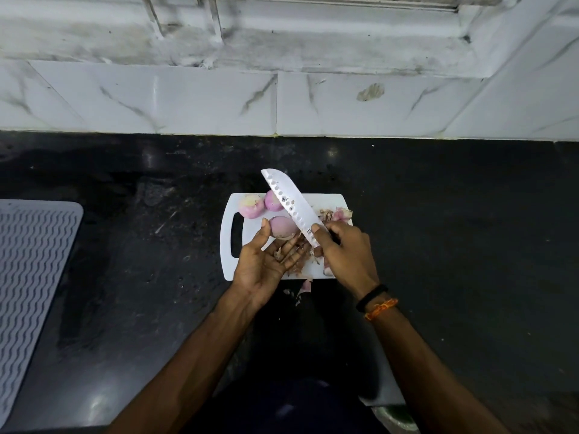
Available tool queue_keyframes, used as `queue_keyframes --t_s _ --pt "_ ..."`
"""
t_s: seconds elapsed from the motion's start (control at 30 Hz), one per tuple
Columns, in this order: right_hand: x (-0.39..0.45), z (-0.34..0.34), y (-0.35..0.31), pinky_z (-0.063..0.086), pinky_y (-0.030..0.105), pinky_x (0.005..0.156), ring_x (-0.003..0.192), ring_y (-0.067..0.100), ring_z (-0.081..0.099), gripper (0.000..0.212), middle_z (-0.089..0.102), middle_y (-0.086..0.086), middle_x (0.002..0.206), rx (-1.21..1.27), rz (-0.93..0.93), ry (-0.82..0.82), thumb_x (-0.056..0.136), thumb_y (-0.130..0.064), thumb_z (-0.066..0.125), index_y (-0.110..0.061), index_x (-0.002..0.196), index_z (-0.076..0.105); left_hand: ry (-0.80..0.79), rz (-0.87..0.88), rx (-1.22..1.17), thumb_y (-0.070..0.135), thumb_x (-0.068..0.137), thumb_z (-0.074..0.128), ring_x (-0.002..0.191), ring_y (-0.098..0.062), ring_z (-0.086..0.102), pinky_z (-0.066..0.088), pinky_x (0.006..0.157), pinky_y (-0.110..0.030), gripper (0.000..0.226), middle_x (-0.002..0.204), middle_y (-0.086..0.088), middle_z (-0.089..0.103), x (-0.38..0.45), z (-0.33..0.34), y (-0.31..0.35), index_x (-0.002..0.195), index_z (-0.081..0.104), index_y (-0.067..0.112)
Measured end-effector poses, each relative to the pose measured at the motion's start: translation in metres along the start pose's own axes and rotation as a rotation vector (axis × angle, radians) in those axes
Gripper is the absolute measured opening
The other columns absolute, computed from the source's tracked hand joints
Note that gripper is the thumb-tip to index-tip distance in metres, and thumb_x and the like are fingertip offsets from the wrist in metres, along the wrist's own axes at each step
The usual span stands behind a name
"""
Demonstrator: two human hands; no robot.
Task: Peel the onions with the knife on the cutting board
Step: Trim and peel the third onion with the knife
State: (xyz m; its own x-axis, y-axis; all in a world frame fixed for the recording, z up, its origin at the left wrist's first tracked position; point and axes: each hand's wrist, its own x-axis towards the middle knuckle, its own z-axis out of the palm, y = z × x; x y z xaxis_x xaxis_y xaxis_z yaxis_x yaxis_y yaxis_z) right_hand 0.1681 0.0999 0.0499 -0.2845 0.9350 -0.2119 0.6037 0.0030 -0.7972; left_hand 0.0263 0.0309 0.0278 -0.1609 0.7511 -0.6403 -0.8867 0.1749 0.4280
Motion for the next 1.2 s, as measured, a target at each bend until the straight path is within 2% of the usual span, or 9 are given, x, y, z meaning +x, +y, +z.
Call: queue_keyframes --t_s 0.23,0.33,0.4,0.5,0.7,0.83,0.97,1.1,1.2 --pt "-0.002 0.001 -0.004 0.049 0.031 0.057 0.062 0.011 0.064 0.039 0.064 -0.005 0.064 -0.100 -0.103 0.016 0.097 -0.038 0.059 -0.028 0.061 0.050 0.028 -0.001 0.004 0.036 0.092 0.068 0.116 -0.031 0.066 0.049 0.105 -0.049 0.057 0.121 -0.020 0.068 0.001 -0.001 0.000 0.135 0.058 0.001" --pt "-0.005 0.003 -0.002 0.052 0.030 0.064 0.071 0.017 0.068 0.031 0.072 0.003 0.076 -0.092 -0.135 -0.002 0.097 -0.042 0.057 -0.025 0.070 0.058 0.042 -0.006 0.010 0.037 0.092 0.066 0.104 -0.026 0.070 0.054 0.100 -0.043 0.054 0.112 -0.016 0.071 -0.001 0.001 0.000 0.133 0.059 0.002" --pt "-0.006 0.002 -0.001 0.053 0.032 0.062 0.067 0.014 0.067 0.034 0.070 -0.001 0.071 -0.105 -0.155 -0.016 0.097 -0.040 0.058 -0.017 0.072 0.061 0.049 -0.007 0.014 0.037 0.092 0.066 0.101 -0.025 0.070 0.056 0.096 -0.041 0.055 0.110 -0.014 0.071 -0.001 0.001 0.000 0.135 0.058 0.003" --pt "-0.006 0.001 -0.001 0.054 0.036 0.059 0.060 0.009 0.064 0.035 0.064 -0.008 0.061 -0.139 -0.178 -0.039 0.096 -0.040 0.059 -0.020 0.068 0.059 0.041 -0.004 0.014 0.036 0.088 0.069 0.102 -0.027 0.070 0.057 0.094 -0.041 0.062 0.113 -0.015 0.070 -0.001 0.000 -0.001 0.139 0.055 0.003" --pt "-0.002 0.000 -0.004 0.054 0.037 0.062 0.062 0.014 0.062 0.031 0.064 -0.006 0.065 -0.130 -0.188 0.068 0.098 -0.037 0.058 -0.020 0.071 0.060 0.035 0.009 -0.046 0.033 0.084 0.073 0.102 -0.029 0.071 0.058 0.092 -0.043 0.064 0.114 -0.019 0.070 -0.002 0.001 0.000 0.136 0.056 -0.001" --pt "-0.001 0.003 -0.002 0.044 0.027 0.063 0.065 0.007 0.056 0.031 0.066 -0.004 0.071 -0.144 -0.219 0.053 0.097 -0.037 0.060 -0.011 0.083 0.070 0.056 0.009 -0.028 0.031 0.089 0.071 0.109 -0.029 0.069 0.058 0.090 -0.040 0.061 0.123 -0.020 0.068 -0.004 0.003 0.000 0.139 0.054 0.000" --pt "-0.003 0.008 -0.003 0.048 0.023 0.066 0.073 0.004 0.064 0.042 0.074 -0.007 0.084 -0.154 -0.229 0.073 0.090 -0.059 0.058 -0.019 0.090 0.072 0.062 0.023 -0.051 0.030 0.086 0.073 0.122 -0.033 0.061 0.058 0.088 -0.037 0.066 0.135 -0.022 0.060 -0.003 0.001 -0.002 0.140 0.050 -0.002" --pt "-0.004 0.011 -0.006 0.050 0.029 0.061 0.065 0.011 0.062 0.055 0.066 -0.008 0.068 -0.272 -0.224 0.176 0.080 -0.081 0.049 -0.027 0.074 0.060 0.040 0.016 -0.024 0.029 0.087 0.072 0.109 -0.028 0.067 0.058 0.088 -0.037 0.041 0.113 -0.015 0.070 -0.003 0.000 -0.003 0.119 0.062 0.006" --pt "-0.001 0.013 -0.008 0.054 0.032 0.066 0.071 0.015 0.066 0.073 0.069 -0.005 0.071 -0.296 -0.167 0.185 0.076 -0.087 0.043 -0.021 0.088 0.072 0.028 0.015 -0.008 0.027 0.091 0.068 0.099 -0.025 0.069 0.060 0.081 -0.036 0.022 0.100 -0.009 0.073 -0.004 0.001 -0.003 0.105 0.065 0.010"
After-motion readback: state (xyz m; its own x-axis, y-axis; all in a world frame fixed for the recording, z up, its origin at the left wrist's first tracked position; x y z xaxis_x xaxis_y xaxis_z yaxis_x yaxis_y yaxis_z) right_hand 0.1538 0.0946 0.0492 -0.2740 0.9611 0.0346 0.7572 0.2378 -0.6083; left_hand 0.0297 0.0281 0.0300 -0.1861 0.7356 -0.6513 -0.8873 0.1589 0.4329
